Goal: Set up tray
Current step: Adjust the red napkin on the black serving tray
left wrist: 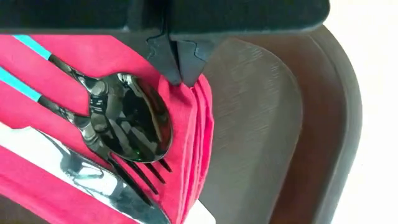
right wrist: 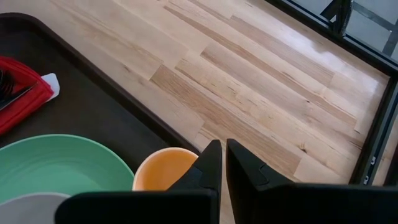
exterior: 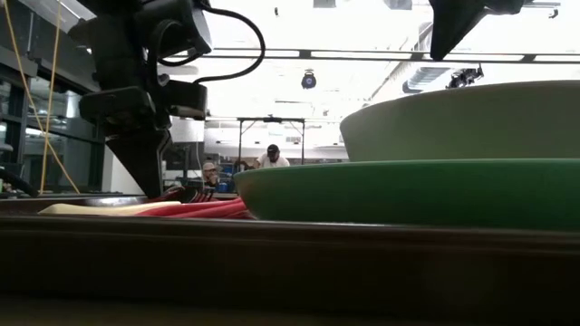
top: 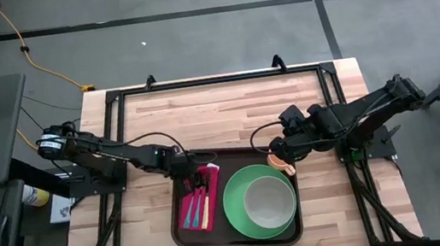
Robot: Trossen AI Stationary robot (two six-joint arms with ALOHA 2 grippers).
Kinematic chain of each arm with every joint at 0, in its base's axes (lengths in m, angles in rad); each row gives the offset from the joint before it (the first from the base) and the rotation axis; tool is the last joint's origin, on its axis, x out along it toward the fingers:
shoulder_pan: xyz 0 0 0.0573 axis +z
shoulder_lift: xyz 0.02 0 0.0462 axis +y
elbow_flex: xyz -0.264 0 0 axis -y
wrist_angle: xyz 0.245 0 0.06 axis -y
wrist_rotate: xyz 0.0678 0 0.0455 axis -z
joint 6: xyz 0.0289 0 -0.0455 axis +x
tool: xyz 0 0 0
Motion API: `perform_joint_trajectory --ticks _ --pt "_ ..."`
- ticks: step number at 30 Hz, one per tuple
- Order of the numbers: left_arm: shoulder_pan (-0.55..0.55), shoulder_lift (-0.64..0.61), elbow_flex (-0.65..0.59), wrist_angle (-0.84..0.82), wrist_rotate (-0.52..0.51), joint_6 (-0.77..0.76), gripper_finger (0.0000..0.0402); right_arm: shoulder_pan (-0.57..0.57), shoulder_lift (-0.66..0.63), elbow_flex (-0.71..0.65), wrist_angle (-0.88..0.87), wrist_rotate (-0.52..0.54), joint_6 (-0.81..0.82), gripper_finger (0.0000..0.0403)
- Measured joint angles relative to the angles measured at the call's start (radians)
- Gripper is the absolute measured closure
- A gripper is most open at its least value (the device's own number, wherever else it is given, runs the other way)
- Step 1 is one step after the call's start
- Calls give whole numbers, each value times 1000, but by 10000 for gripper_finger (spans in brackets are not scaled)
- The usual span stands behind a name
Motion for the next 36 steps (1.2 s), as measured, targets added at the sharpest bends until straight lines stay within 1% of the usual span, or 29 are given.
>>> perform_joint_trajectory --ticks 4,7,17,22,29,36 --pt "-11 0 0 6 0 -32 394 0 0 0 0 0 0 403" --pt "-24 0 0 8 -19 -40 394 0 0 0 0 1 0 403" --pt "-34 0 0 26 -19 -92 394 0 0 -1 1 6 0 403" --pt "-68 0 0 34 -31 -134 394 0 0 -1 1 9 2 403" --pt "-74 0 0 -19 -104 -135 394 0 0 -1 1 24 1 403" --pt "-74 0 0 -57 -121 -135 394 0 0 -1 7 17 0 403"
